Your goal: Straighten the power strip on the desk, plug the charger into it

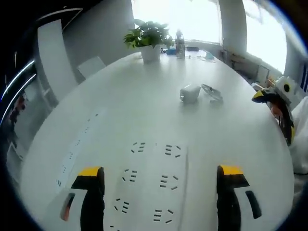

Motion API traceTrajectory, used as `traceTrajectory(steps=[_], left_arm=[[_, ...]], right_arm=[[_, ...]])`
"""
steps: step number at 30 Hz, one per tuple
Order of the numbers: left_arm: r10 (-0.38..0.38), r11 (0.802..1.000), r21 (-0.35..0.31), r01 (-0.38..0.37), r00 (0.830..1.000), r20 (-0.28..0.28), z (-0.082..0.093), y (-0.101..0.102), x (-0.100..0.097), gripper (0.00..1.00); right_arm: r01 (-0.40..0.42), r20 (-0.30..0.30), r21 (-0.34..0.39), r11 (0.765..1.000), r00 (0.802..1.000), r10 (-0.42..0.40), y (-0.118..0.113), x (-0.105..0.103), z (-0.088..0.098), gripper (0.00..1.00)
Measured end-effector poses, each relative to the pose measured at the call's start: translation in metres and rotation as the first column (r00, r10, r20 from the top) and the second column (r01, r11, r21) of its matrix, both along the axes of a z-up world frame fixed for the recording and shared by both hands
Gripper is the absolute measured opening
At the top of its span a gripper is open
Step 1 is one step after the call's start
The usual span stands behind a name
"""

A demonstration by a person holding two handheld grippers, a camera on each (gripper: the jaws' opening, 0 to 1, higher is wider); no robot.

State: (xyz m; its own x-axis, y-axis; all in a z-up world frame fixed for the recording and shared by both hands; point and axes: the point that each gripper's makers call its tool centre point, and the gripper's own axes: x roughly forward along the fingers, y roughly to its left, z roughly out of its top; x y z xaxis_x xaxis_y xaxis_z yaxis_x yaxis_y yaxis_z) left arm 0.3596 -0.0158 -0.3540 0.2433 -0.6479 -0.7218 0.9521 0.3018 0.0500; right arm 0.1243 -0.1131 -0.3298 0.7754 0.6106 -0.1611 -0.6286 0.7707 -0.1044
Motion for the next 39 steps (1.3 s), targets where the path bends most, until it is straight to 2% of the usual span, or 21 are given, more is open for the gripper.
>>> traceTrajectory(steps=[6, 8, 13, 17, 21, 24, 26, 27, 30, 34, 39], left_arm=[[0.034, 0.99, -0.14, -0.025, 0.997, 0.062, 0.012, -0.015, 0.0, 0.99], [0.055, 0.983, -0.179, -0.043, 0.996, 0.064, 0.016, -0.017, -0.001, 0.99], [0.084, 0.97, -0.237, -0.055, 0.99, 0.113, 0.027, -0.019, 0.0, 0.99], [0.122, 0.956, -0.285, -0.071, 0.979, 0.164, 0.042, -0.02, 0.001, 0.99], [0.15, 0.944, -0.321, -0.082, 0.97, 0.193, 0.052, -0.02, -0.002, 0.99], [0.188, 0.926, -0.363, -0.103, 0.96, 0.207, 0.062, -0.019, -0.006, 0.99], [0.22, 0.917, -0.383, -0.113, 0.944, 0.248, 0.07, -0.016, -0.005, 0.99], [0.218, 0.919, -0.382, -0.101, 0.936, 0.276, 0.073, -0.015, -0.007, 0.99], [0.238, 0.908, -0.407, -0.103, 0.925, 0.296, 0.083, -0.012, -0.015, 0.99], [0.244, 0.883, -0.461, -0.086, 0.924, 0.295, 0.096, -0.01, -0.029, 0.99], [0.278, 0.859, -0.504, -0.087, 0.906, 0.319, 0.109, 0.0, -0.036, 0.99]], right_arm=[[-0.007, 0.0, 0.004, 1.0, 1.0, 0.007, 0.003, -0.004, -0.001, 1.0], [-0.008, -0.001, 0.005, 1.0, 1.0, 0.008, 0.003, -0.005, -0.001, 1.0], [-0.014, 0.002, 0.007, 1.0, 1.0, 0.014, 0.005, -0.006, 0.0, 1.0], [-0.013, 0.005, 0.009, 1.0, 1.0, 0.013, 0.005, -0.007, 0.001, 1.0], [-0.013, 0.006, 0.011, 1.0, 1.0, 0.013, 0.005, -0.007, 0.002, 1.0], [-0.016, 0.008, 0.012, 1.0, 1.0, 0.016, 0.006, -0.009, 0.002, 1.0], [-0.016, 0.009, 0.011, 1.0, 1.0, 0.016, 0.006, -0.009, 0.002, 1.0], [-0.017, 0.01, 0.012, 1.0, 1.0, 0.017, 0.006, -0.009, 0.002, 1.0], [-0.017, 0.012, 0.014, 1.0, 1.0, 0.017, 0.006, -0.01, 0.003, 1.0], [-0.02, 0.017, 0.016, 1.0, 1.0, 0.02, 0.007, -0.011, 0.005, 1.0], [-0.018, 0.023, 0.026, 1.0, 1.0, 0.017, 0.007, -0.012, 0.007, 1.0]])
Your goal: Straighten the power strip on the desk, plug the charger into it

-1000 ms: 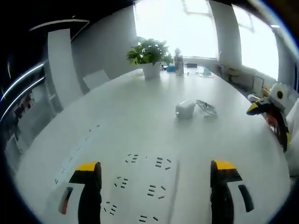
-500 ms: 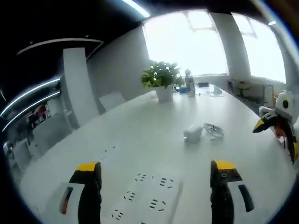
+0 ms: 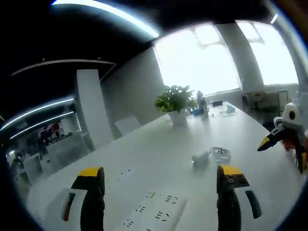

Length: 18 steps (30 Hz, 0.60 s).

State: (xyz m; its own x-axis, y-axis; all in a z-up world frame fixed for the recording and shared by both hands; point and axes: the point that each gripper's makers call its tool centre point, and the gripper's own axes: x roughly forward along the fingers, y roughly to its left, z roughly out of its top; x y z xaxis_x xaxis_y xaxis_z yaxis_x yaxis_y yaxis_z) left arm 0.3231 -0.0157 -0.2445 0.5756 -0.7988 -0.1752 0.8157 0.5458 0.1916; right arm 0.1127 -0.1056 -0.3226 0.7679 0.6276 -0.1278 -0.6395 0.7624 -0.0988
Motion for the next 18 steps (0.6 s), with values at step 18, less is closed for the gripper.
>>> traceTrajectory(steps=[18], left_arm=[[0.076, 0.992, -0.102, -0.074, 0.997, 0.018, 0.011, 0.047, -0.017, 0.99]], right_arm=[[-0.005, 0.0, 0.008, 1.0, 1.0, 0.005, 0.003, 0.002, -0.002, 1.0]])
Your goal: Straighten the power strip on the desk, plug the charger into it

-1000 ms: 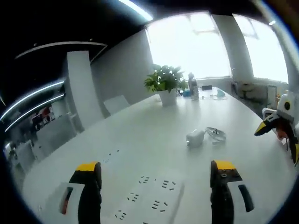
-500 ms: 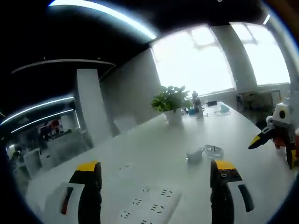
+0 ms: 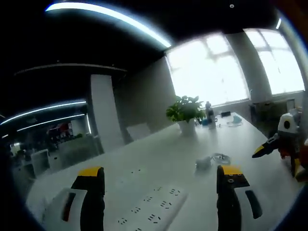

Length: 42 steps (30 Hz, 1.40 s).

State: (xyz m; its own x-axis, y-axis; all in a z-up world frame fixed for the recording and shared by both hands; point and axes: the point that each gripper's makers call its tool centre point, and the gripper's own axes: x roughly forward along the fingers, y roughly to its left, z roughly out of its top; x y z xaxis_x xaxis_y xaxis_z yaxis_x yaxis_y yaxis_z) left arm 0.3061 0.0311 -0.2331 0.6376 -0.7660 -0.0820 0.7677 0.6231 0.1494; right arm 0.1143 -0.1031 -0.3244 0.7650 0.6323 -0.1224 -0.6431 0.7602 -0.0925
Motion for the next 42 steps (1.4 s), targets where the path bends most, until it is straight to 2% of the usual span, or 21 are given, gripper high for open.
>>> traceTrajectory(steps=[6, 9, 15, 21, 23, 30, 35, 38, 40, 42], left_arm=[[0.021, 0.999, -0.025, -0.021, 1.0, 0.004, 0.001, 0.012, -0.005, 0.99], [0.025, 1.0, -0.017, -0.025, 1.0, 0.009, 0.0, 0.016, -0.008, 0.99], [0.053, 0.997, -0.052, -0.053, 0.999, 0.004, 0.002, 0.03, -0.014, 0.99], [0.09, 0.995, -0.04, -0.089, 0.996, 0.02, 0.0, 0.041, -0.027, 0.99], [0.114, 0.993, -0.017, -0.113, 0.993, 0.043, -0.001, 0.048, -0.032, 0.99], [0.143, 0.989, -0.031, -0.142, 0.987, 0.068, 0.003, 0.065, -0.052, 0.99], [0.163, 0.986, -0.033, -0.161, 0.983, 0.079, 0.004, 0.073, -0.059, 0.99], [0.168, 0.985, -0.044, -0.165, 0.983, 0.069, 0.003, 0.076, -0.063, 0.99], [0.154, 0.985, -0.082, -0.15, 0.987, 0.046, 0.004, 0.075, -0.068, 0.99], [0.152, 0.985, -0.091, -0.148, 0.987, 0.042, 0.004, 0.077, -0.071, 0.99]], right_arm=[[-0.006, 0.001, 0.002, 1.0, 1.0, 0.006, 0.003, 0.001, 0.0, 1.0], [-0.01, -0.001, 0.004, 1.0, 1.0, 0.01, 0.004, 0.002, -0.001, 1.0], [-0.005, 0.0, 0.01, 1.0, 1.0, 0.005, 0.002, 0.003, 0.0, 1.0], [-0.004, 0.006, 0.011, 1.0, 1.0, 0.004, 0.002, 0.003, 0.002, 1.0], [-0.006, 0.005, 0.012, 1.0, 1.0, 0.006, 0.002, 0.003, 0.002, 1.0], [-0.009, 0.007, 0.013, 1.0, 1.0, 0.009, 0.004, 0.004, 0.003, 1.0], [-0.013, 0.011, 0.013, 1.0, 1.0, 0.013, 0.006, 0.005, 0.005, 1.0], [-0.012, 0.012, 0.014, 1.0, 1.0, 0.012, 0.006, 0.005, 0.006, 1.0], [-0.012, 0.015, 0.013, 1.0, 1.0, 0.012, 0.006, 0.005, 0.007, 1.0], [-0.011, 0.017, 0.014, 1.0, 1.0, 0.011, 0.006, 0.005, 0.008, 1.0]])
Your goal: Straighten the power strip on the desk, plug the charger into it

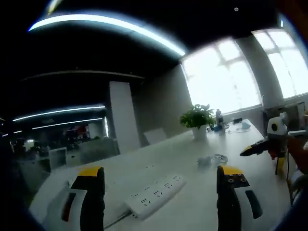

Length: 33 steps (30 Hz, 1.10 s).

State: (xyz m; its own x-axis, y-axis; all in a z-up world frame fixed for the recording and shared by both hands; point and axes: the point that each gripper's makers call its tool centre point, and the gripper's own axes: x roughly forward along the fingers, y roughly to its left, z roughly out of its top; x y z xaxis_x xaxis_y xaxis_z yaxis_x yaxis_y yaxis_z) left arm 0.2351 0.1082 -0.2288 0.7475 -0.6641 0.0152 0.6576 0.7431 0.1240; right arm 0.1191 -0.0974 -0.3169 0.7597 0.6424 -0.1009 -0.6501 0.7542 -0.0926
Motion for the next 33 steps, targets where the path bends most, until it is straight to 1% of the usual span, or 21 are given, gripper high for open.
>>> traceTrajectory(steps=[3, 9, 11, 13, 16, 18, 20, 27, 33], left_arm=[[0.014, 1.0, 0.003, -0.014, 1.0, 0.004, -0.001, 0.003, -0.004, 0.99], [0.032, 0.999, -0.012, -0.032, 0.999, 0.007, -0.002, 0.007, -0.013, 0.99], [0.04, 0.999, -0.028, -0.04, 0.999, 0.003, -0.002, 0.009, -0.016, 0.99], [0.049, 0.997, -0.054, -0.05, 0.999, -0.013, -0.003, 0.013, -0.018, 0.99], [0.053, 0.996, -0.075, -0.055, 0.998, -0.03, -0.006, 0.016, -0.023, 0.99], [0.065, 0.994, -0.088, -0.067, 0.997, -0.029, -0.007, 0.02, -0.027, 0.99], [0.089, 0.992, -0.087, -0.091, 0.996, -0.023, -0.009, 0.025, -0.03, 0.99], [0.126, 0.987, -0.102, -0.128, 0.992, -0.019, -0.015, 0.037, -0.038, 0.99], [0.157, 0.98, -0.114, -0.16, 0.987, -0.035, -0.022, 0.047, -0.042, 0.99]], right_arm=[[0.002, 0.0, -0.003, 1.0, 1.0, -0.002, -0.001, 0.0, 0.0, 1.0], [0.001, -0.002, -0.004, 1.0, 1.0, -0.001, 0.0, 0.0, 0.0, 1.0], [-0.001, -0.002, -0.003, 1.0, 1.0, 0.001, 0.0, 0.0, 0.0, 1.0], [-0.003, -0.001, -0.004, 1.0, 1.0, 0.002, 0.001, 0.0, 0.0, 1.0], [-0.005, 0.001, -0.003, 1.0, 1.0, 0.005, 0.002, 0.0, 0.001, 1.0], [-0.007, 0.001, -0.002, 1.0, 1.0, 0.007, 0.003, 0.0, 0.001, 1.0], [-0.008, -0.001, -0.003, 1.0, 1.0, 0.008, 0.003, 0.0, 0.0, 1.0], [-0.013, 0.0, -0.002, 1.0, 1.0, 0.013, 0.004, 0.001, 0.001, 1.0], [-0.017, -0.002, 0.0, 1.0, 1.0, 0.017, 0.006, 0.0, 0.0, 1.0]])
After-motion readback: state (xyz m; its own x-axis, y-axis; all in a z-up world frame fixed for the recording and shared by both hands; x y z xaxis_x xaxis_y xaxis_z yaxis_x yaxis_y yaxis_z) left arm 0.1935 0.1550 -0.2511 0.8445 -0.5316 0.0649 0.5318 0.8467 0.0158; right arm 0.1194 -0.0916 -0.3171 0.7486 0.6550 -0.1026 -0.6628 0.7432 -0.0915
